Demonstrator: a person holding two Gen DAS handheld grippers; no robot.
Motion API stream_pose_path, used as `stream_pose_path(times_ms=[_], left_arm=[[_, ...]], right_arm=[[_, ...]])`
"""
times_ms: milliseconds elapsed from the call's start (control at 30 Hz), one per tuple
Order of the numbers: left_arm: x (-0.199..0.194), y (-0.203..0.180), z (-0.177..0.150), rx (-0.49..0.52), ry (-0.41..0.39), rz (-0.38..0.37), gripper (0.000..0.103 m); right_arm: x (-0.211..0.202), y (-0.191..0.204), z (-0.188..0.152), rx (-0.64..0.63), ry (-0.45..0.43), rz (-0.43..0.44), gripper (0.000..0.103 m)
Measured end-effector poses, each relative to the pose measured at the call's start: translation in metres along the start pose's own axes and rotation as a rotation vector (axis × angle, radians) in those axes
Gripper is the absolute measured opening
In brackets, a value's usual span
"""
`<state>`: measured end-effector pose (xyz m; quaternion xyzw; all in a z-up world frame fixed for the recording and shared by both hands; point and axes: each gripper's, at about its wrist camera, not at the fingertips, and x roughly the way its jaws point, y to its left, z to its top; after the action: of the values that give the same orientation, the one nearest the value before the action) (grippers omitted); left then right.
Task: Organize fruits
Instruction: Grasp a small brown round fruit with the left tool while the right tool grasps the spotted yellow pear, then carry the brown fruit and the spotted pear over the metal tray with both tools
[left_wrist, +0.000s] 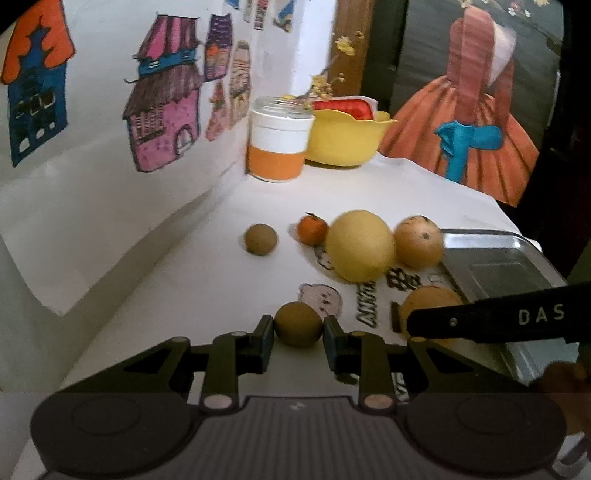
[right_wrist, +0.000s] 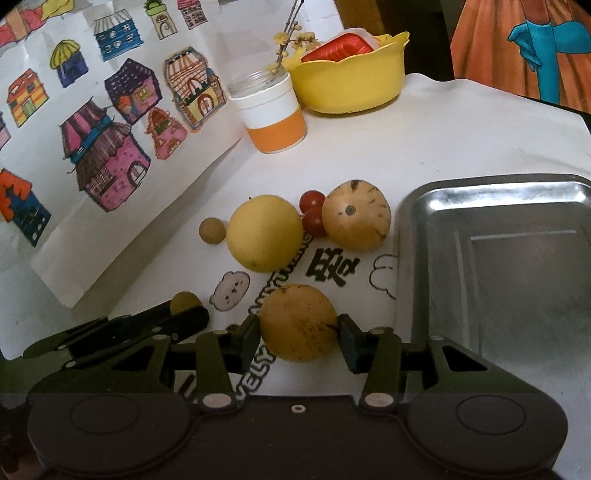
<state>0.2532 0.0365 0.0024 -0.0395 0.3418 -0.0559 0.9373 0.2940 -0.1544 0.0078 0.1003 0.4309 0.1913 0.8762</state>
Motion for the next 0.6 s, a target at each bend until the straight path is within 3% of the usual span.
stream_pose_path(times_ms=[600], left_arm=[[-0.016,-0.029,-0.008,0.045,0.012,-0.040,0.032]], right_arm=[[-0.039,-0.011,-0.020,-0.008,-0.070,0.022,0.047]])
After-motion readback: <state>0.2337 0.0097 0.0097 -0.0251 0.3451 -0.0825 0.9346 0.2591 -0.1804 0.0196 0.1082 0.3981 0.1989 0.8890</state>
